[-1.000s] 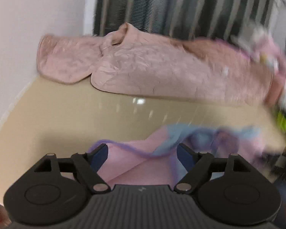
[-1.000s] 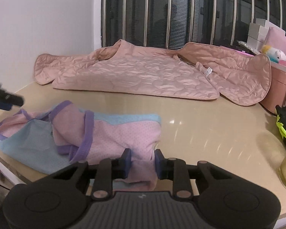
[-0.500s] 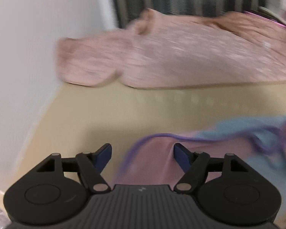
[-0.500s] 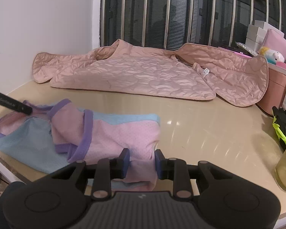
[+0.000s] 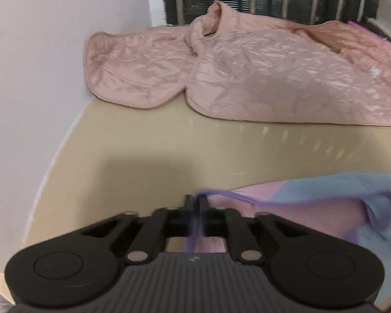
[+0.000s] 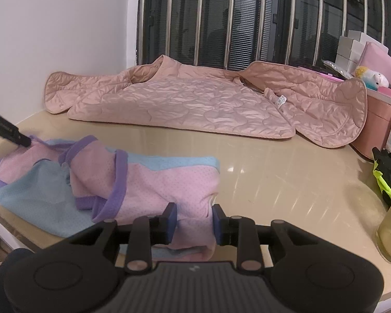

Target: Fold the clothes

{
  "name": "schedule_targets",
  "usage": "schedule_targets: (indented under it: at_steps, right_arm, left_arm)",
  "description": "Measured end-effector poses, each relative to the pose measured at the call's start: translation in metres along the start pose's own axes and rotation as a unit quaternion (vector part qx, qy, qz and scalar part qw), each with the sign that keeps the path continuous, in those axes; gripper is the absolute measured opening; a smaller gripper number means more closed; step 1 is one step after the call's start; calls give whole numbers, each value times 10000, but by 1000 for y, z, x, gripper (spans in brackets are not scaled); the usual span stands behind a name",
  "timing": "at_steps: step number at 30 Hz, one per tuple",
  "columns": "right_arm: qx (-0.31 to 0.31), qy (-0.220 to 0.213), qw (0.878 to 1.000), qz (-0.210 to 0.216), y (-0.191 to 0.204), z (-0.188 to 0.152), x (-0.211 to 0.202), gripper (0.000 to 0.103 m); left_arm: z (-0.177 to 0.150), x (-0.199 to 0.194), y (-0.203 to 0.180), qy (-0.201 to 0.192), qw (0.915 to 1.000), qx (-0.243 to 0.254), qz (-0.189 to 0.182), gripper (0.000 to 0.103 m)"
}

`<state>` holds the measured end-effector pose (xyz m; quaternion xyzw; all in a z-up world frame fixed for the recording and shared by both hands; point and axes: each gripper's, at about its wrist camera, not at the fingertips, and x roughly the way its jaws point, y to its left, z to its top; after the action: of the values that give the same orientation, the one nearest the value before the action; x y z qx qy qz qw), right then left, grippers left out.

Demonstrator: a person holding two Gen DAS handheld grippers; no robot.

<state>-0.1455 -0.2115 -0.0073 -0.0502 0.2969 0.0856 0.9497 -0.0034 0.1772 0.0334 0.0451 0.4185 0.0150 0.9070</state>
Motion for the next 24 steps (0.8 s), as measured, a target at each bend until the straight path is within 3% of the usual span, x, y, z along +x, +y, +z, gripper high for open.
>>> schedule_targets:
  at_steps: [3, 5, 7, 8, 9, 11, 12, 13, 16, 20, 22, 24]
  right_arm:
    - [35, 6, 10000, 16, -1, 0, 0, 27]
    - [47, 5, 10000, 21, -2, 0, 0, 27]
    - [42, 3, 10000, 19, -2, 0, 0, 27]
    - [26, 3, 10000, 17, -1, 0, 0, 27]
    - [22, 2, 10000, 19, -1, 0, 0, 27]
    - [38, 0, 10000, 27, -2, 0, 0, 27]
    - [55, 0, 10000, 27, -2, 0, 0, 27]
    - [56, -1, 10000, 21, -2, 0, 0, 27]
    - [57, -8, 10000, -5, -1, 0, 0, 27]
    - [125, -18, 9999, -86, 1, 0, 1, 23]
    - [124, 6, 9999, -115, 2, 2, 2, 23]
    - [168, 36, 9998, -77, -1, 3, 2, 23]
  left_arm:
    - [2, 4, 0, -20, 10000, -67, 63, 4]
    - [3, 3, 2, 8, 9999, -148, 16, 13]
    - [4, 2, 2, -32, 9999, -58, -91, 67]
    - [5, 1, 0, -80, 9998, 36, -163, 72]
    - [6, 0, -1, -120, 9996, 129, -223, 73]
    - [8, 3, -9, -59, 9994, 279, -215, 57]
    - [10, 6, -10, 11, 9994, 289, -197, 26]
    - [13, 9, -9, 39, 9996, 212, -202, 14]
    - [20, 15, -3, 103, 9999, -40, -60, 13]
    - [27, 18, 15, 180, 9987, -461, -89, 19]
    - [28, 14, 22, 276, 9977, -607, -112, 62]
    - [27, -3, 23, 74, 9980, -602, -172, 71]
